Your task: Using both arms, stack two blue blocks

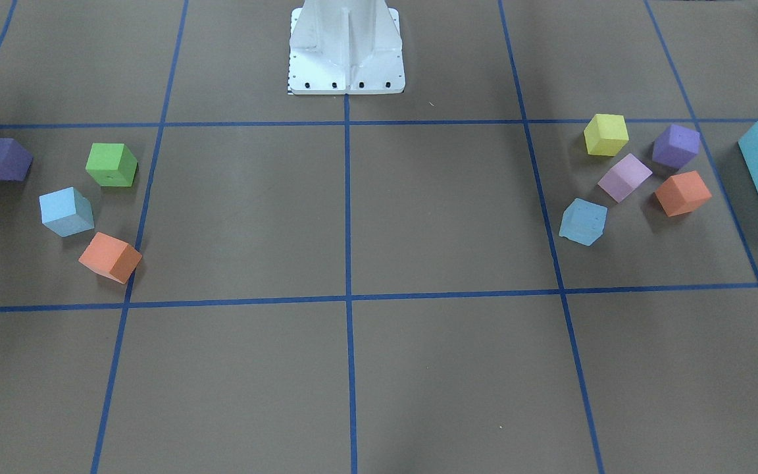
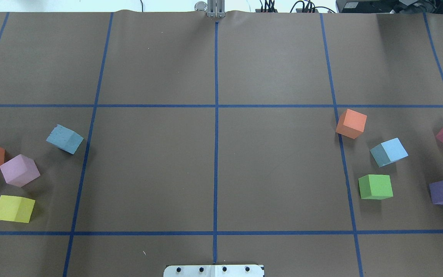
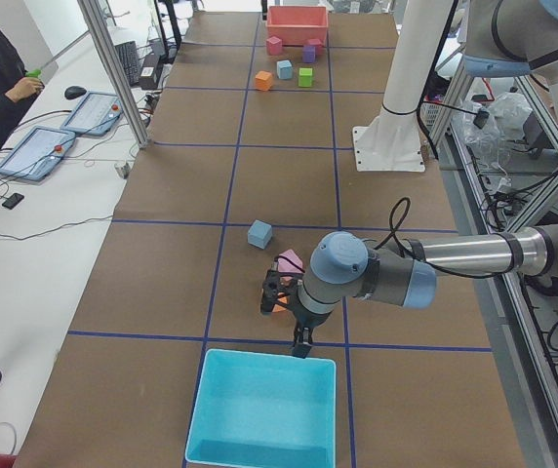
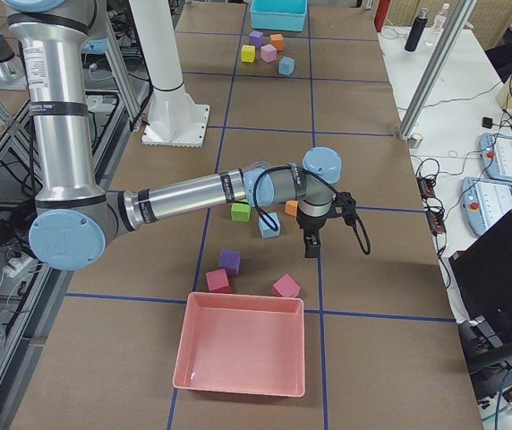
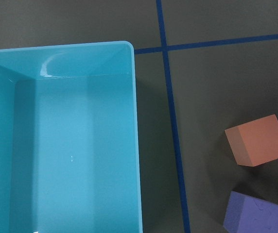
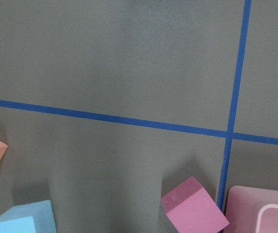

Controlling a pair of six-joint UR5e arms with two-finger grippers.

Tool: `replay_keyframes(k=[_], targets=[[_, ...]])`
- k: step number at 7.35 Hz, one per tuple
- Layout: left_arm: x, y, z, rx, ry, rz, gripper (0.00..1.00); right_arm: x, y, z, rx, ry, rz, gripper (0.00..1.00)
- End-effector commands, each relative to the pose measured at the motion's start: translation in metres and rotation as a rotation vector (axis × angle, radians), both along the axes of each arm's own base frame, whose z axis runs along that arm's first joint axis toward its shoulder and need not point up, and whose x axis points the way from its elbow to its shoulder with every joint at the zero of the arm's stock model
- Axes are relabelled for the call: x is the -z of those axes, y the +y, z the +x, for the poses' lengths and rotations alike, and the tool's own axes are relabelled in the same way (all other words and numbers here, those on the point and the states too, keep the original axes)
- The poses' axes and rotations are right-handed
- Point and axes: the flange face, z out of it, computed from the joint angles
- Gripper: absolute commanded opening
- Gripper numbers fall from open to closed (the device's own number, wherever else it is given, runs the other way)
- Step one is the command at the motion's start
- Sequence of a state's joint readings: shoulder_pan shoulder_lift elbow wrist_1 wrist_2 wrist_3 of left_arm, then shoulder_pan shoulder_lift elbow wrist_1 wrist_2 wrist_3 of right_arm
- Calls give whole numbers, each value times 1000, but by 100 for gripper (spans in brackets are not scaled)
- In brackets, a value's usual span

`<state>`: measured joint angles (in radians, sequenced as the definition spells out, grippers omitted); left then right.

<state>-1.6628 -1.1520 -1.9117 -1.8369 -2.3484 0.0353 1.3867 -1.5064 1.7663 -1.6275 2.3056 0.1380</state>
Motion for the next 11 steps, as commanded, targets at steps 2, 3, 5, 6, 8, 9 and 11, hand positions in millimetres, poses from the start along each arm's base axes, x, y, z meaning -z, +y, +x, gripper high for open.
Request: replay_keyframes(k=[2, 3, 5, 6, 8, 9, 11], targets=[[1, 0, 0, 0, 0, 2, 98, 21, -14, -5, -6, -10, 30, 100], [2, 0, 3, -4, 38, -2, 98, 20, -15, -12, -2, -15, 46, 100], [5, 0, 4, -6, 63, -1, 98, 35, -15, -58, 23, -45, 56, 100], [5, 1, 4, -5, 64, -3, 98, 51, -14, -113, 48, -52, 24, 100], [6, -1, 5, -6, 64, 0, 98, 61, 2, -178, 128, -74, 37, 100], [11, -5, 5, -6, 63, 7, 98, 62, 11, -202, 161, -77, 38, 100], [12, -6, 5, 5, 67, -2, 98, 54, 32, -236, 223, -62, 57, 100]])
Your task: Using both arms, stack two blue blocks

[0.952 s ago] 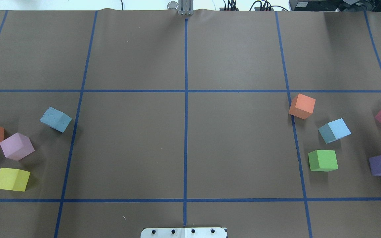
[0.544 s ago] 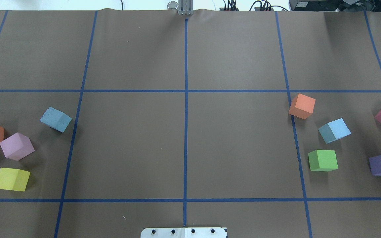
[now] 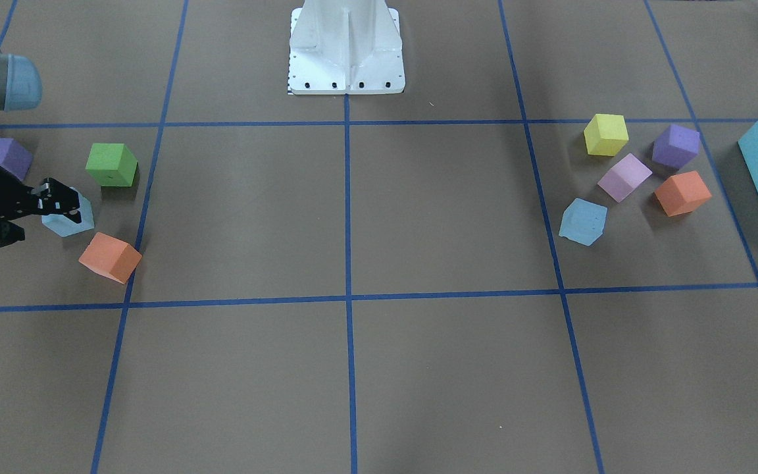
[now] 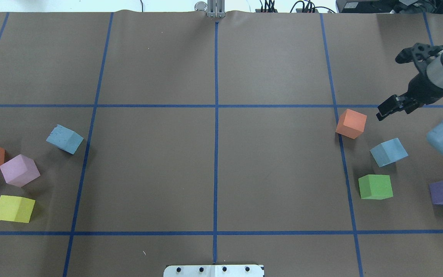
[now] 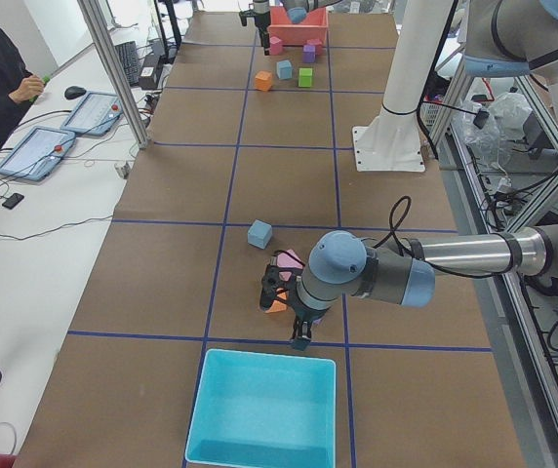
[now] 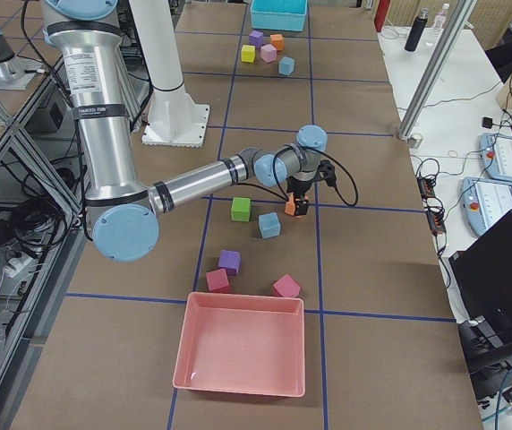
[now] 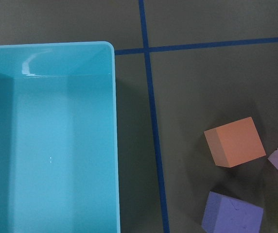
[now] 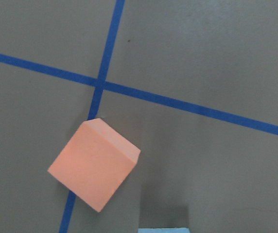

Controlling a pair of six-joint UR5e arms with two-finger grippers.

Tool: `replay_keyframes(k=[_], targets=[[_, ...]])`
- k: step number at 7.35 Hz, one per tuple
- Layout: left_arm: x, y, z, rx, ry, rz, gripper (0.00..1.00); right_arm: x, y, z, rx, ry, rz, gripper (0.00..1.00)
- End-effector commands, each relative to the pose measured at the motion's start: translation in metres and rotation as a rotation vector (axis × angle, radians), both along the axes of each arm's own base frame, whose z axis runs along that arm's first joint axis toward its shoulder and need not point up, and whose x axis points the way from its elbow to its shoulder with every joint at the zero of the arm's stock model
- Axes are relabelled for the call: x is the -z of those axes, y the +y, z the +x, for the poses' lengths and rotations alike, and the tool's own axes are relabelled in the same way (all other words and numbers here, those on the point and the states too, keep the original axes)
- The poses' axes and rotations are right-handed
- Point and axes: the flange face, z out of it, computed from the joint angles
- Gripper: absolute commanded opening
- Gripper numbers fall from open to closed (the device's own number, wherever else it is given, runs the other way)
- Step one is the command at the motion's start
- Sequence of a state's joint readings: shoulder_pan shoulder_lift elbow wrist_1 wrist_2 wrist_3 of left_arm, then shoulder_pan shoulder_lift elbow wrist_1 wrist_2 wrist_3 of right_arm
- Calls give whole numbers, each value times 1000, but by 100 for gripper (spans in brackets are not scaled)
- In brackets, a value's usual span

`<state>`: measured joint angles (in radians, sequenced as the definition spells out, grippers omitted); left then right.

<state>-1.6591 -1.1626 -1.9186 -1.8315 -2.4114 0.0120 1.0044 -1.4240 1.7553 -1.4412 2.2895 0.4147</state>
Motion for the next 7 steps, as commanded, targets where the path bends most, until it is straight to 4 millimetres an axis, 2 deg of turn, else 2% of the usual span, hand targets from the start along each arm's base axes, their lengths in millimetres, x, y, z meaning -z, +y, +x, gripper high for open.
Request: replay_keyframes(k=[1, 2, 4, 7], targets=[[1, -1, 0, 5, 2, -4, 98, -12, 21, -25, 45, 17, 35, 100], [1, -1, 0, 5, 2, -4, 98, -32, 33, -15, 68, 11, 79, 100], [1, -1, 0, 5, 2, -4, 98, -57, 44, -2, 82, 68, 121, 100], [1, -2, 0, 5, 2, -3, 98, -65, 52, -13, 99, 81, 105, 100]])
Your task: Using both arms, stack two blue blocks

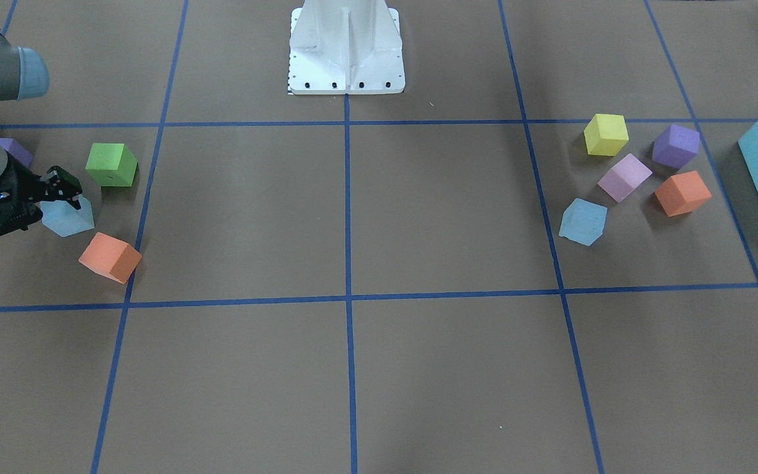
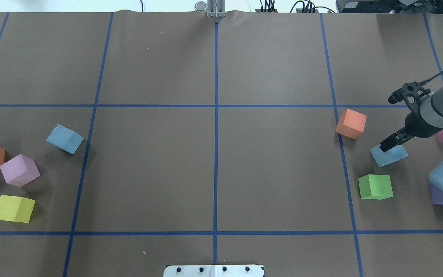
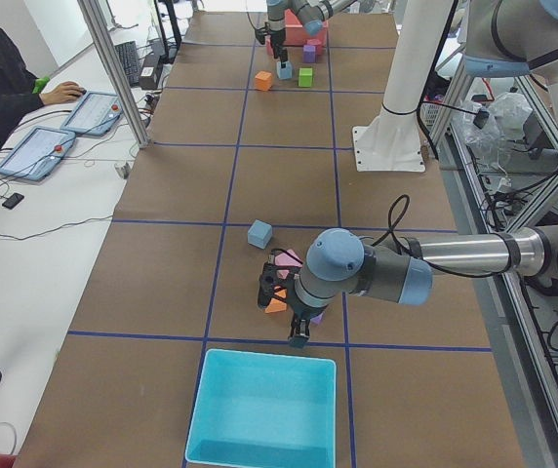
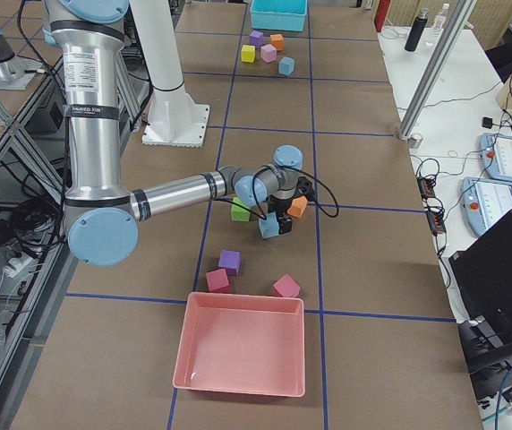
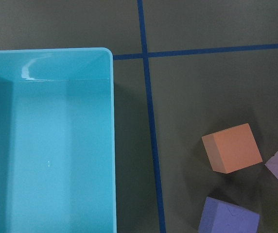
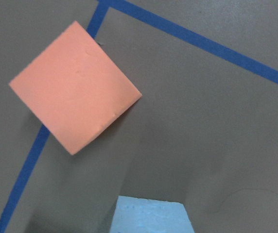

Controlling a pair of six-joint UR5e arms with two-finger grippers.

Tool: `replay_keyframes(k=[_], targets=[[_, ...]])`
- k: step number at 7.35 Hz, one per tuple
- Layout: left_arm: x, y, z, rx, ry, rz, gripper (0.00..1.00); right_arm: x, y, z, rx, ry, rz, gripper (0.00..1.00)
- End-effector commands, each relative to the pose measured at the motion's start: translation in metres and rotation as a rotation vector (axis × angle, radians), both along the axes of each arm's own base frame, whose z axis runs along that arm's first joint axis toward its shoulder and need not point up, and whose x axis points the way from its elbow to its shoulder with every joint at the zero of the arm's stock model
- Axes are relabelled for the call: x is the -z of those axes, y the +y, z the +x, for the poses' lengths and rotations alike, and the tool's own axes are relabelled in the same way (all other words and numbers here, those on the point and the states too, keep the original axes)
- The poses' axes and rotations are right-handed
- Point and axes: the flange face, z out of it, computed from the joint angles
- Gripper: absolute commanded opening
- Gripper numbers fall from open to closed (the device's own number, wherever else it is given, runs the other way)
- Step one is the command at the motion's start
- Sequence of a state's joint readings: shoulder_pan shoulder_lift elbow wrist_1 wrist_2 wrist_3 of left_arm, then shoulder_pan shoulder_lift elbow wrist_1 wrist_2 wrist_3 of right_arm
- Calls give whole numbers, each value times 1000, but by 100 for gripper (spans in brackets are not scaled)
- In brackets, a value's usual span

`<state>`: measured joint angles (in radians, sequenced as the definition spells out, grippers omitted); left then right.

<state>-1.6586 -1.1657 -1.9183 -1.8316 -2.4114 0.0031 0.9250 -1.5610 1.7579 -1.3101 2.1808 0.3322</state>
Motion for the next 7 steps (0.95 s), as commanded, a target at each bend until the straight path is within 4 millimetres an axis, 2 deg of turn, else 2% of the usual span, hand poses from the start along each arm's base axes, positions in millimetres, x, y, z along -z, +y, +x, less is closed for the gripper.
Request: replay_keyframes(k=[1, 6, 7], targets=[[1, 0, 0, 0, 0, 2, 98, -4, 7, -12, 12, 8, -16, 100], [0, 0, 0, 1, 0, 1, 98, -11, 11, -25, 2, 22, -53, 98], [0, 0, 0, 1, 0, 1, 98, -11, 11, -25, 2, 23, -54, 79]])
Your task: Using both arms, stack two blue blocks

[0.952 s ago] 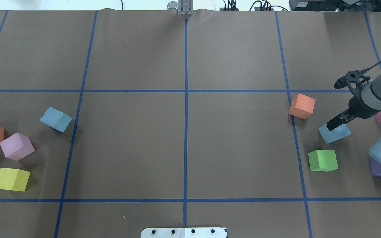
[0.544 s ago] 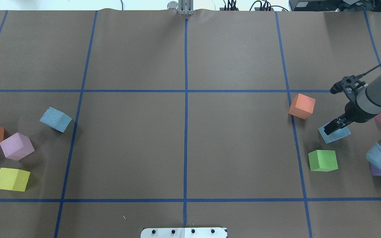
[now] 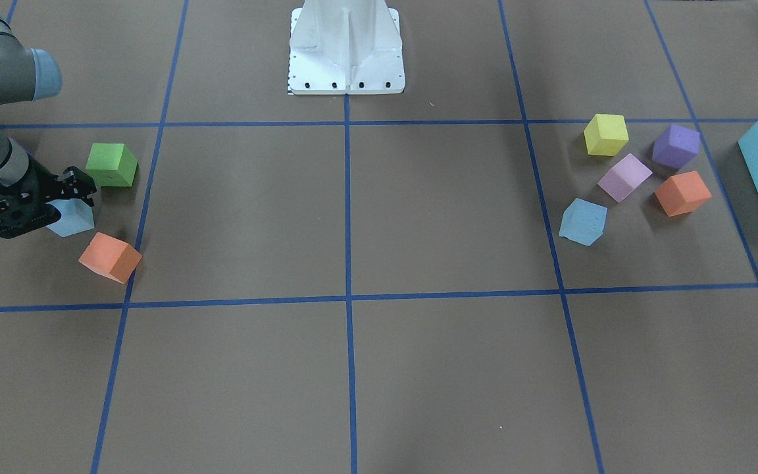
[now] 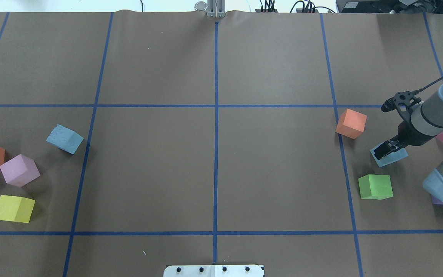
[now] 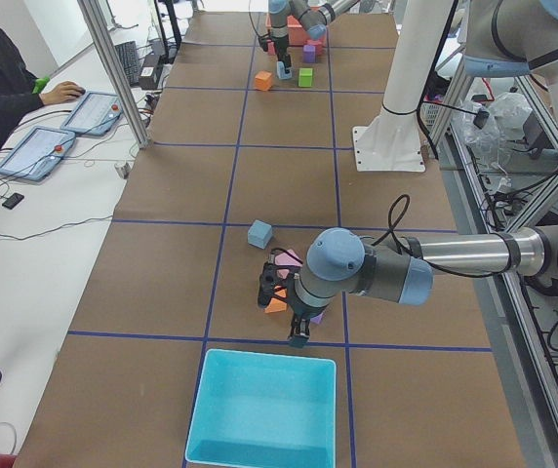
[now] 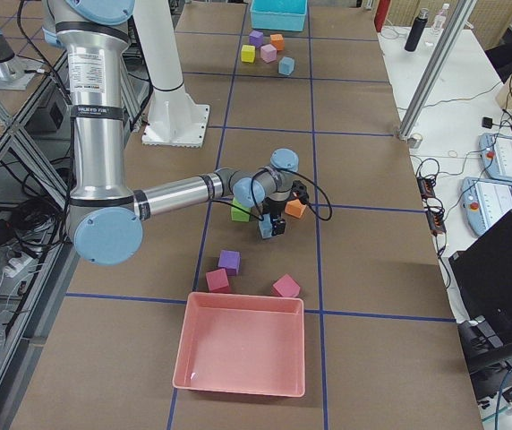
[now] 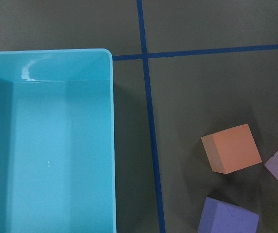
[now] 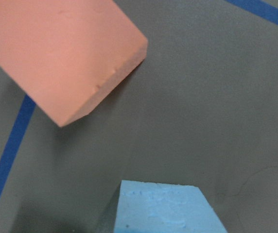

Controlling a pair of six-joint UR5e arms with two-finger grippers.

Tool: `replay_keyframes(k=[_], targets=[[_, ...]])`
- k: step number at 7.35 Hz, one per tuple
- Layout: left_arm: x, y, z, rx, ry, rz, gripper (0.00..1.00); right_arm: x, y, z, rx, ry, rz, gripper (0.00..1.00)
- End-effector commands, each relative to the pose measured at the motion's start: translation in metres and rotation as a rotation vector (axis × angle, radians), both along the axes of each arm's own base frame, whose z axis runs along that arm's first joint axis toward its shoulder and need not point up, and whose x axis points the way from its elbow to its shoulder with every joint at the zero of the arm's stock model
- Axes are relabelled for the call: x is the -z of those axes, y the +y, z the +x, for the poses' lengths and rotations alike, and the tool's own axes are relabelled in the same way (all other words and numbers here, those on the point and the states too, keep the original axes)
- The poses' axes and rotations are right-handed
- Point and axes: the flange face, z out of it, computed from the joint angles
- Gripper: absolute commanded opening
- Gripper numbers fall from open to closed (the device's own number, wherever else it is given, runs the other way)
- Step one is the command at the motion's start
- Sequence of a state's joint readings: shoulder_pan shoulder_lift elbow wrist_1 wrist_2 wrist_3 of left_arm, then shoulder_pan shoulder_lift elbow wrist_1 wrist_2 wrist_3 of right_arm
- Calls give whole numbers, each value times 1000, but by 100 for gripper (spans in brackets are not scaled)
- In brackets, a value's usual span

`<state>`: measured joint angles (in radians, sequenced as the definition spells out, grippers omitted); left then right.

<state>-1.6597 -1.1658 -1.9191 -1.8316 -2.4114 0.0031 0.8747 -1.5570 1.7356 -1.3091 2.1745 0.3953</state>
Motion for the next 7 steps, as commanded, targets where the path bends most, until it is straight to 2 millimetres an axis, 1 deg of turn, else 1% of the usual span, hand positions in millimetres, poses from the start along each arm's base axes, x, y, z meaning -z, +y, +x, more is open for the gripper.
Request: replay_keyframes(k=[1, 2, 3, 4, 5, 6, 7], targets=[[-1, 1, 0, 0, 0, -2, 98, -3, 1, 0, 0, 2, 1, 62], [-1, 1, 0, 1, 0, -3, 98, -4, 1, 1, -4, -5, 18, 49], [-1, 0, 0, 0, 0, -3, 98, -4, 1, 1, -4, -6, 20, 45], [2, -3, 1, 0, 1, 0, 98, 4, 1, 0, -2, -22, 23, 46], [15, -23, 2, 31, 10, -7, 98, 25, -1, -2, 1, -48, 33, 46], [37, -52, 19, 33, 27, -11, 98, 50, -12, 4, -13, -92, -7, 46], [65, -88, 52, 17, 49, -16, 98, 97, -41, 20, -48, -125, -56, 46]])
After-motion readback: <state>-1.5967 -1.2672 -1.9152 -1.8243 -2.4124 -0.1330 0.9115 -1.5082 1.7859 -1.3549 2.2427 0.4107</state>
